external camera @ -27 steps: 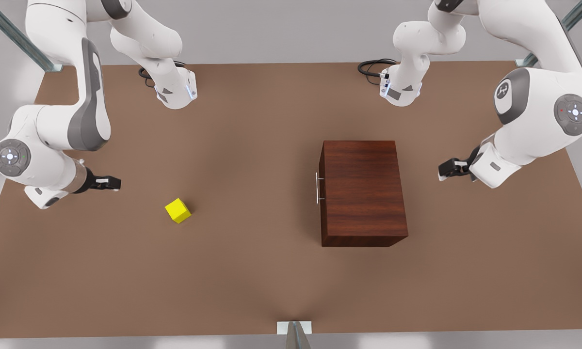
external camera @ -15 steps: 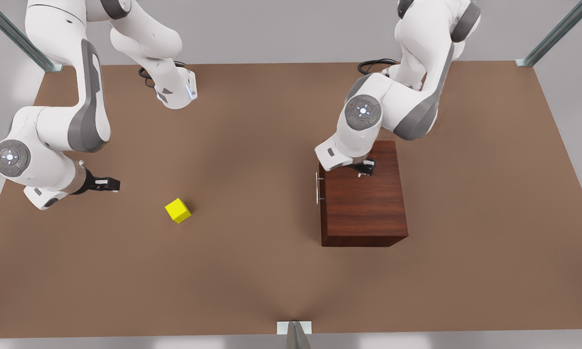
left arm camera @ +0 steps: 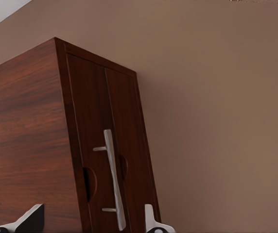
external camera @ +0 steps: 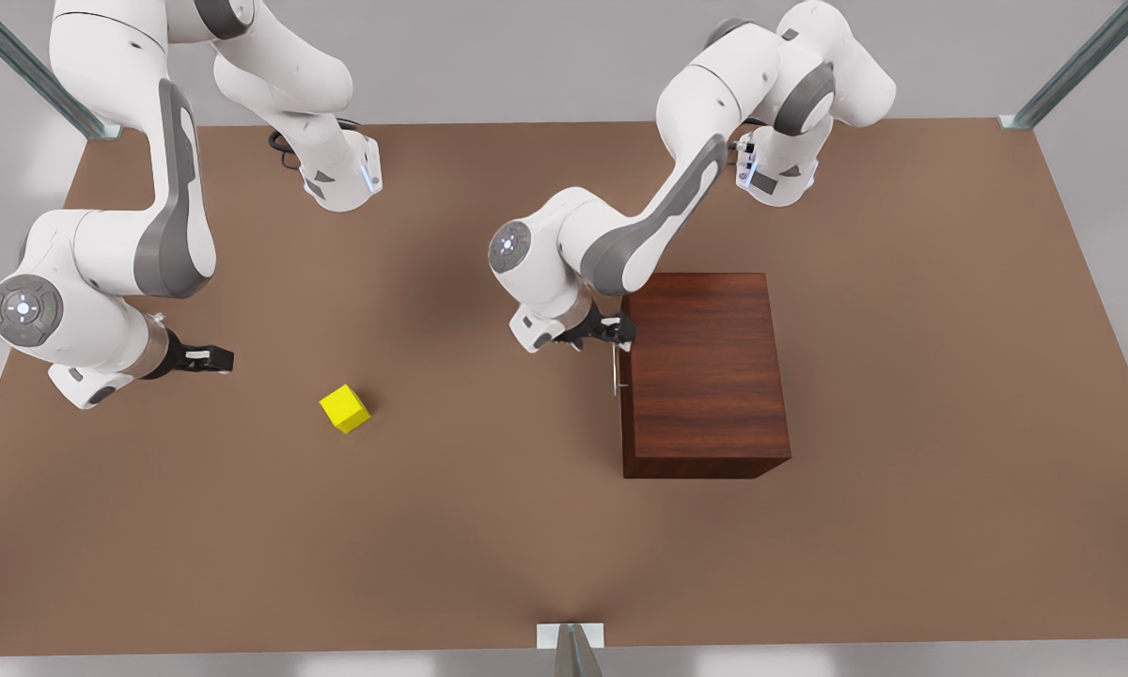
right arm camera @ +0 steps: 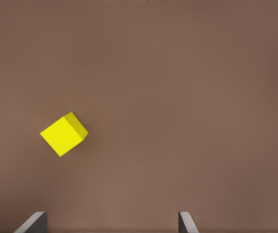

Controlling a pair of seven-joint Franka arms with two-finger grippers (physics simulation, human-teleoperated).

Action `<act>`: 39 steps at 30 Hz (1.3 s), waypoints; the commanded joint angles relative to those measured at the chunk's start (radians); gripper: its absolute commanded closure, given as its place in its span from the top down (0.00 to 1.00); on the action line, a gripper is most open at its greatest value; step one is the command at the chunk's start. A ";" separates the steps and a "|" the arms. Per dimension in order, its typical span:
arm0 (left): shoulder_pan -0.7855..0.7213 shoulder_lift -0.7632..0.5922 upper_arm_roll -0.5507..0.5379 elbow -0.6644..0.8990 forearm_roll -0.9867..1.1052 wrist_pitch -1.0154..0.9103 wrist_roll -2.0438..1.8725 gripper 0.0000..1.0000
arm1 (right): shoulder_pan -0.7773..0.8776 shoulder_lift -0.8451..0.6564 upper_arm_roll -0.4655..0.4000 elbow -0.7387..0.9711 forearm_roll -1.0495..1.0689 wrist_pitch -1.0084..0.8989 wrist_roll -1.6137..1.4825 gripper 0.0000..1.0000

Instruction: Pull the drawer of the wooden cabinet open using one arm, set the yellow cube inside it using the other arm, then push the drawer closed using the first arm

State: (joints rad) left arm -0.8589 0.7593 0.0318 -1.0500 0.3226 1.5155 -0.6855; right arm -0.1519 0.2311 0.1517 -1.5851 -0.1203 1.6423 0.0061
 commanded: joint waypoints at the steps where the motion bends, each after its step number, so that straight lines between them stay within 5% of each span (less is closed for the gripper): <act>1: 0.000 0.000 0.000 -0.005 0.003 -0.006 -0.382 1.00 | 0.000 -0.001 0.000 0.000 -0.001 -0.001 -0.003 1.00; 39: -0.020 0.158 -0.003 0.034 0.108 0.077 -0.430 1.00 | 0.002 0.008 0.002 0.002 -0.004 -0.001 -0.003 1.00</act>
State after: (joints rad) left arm -0.8789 0.9171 0.0297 -1.0160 0.4347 1.5930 -1.0568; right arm -0.1504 0.2401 0.1532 -1.5835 -0.1249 1.6416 0.0039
